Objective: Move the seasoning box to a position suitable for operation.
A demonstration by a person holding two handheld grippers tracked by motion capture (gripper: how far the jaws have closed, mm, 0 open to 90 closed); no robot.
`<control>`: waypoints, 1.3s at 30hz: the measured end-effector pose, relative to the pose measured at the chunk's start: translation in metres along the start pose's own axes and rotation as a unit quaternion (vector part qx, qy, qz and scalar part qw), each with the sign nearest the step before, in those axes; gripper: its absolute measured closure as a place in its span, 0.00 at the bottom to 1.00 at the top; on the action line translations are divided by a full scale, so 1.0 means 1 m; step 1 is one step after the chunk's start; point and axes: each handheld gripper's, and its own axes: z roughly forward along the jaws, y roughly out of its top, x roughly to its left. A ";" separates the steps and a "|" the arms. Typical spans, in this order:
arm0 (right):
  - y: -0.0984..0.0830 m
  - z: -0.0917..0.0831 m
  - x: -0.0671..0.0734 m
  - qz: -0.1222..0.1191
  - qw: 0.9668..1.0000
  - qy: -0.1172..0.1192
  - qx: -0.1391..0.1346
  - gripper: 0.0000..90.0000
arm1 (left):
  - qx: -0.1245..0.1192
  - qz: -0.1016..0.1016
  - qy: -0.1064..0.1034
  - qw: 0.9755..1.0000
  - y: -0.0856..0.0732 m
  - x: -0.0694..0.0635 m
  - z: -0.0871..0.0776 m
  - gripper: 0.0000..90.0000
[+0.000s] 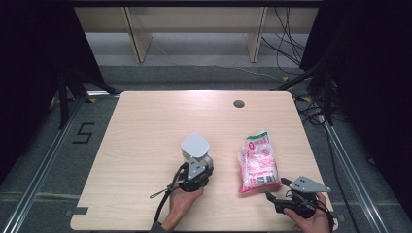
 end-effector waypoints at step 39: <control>0.000 0.002 -0.002 -0.018 1.000 -0.001 -0.006 0.25 | -0.022 0.019 0.110 0.994 -0.003 0.073 -0.035 0.75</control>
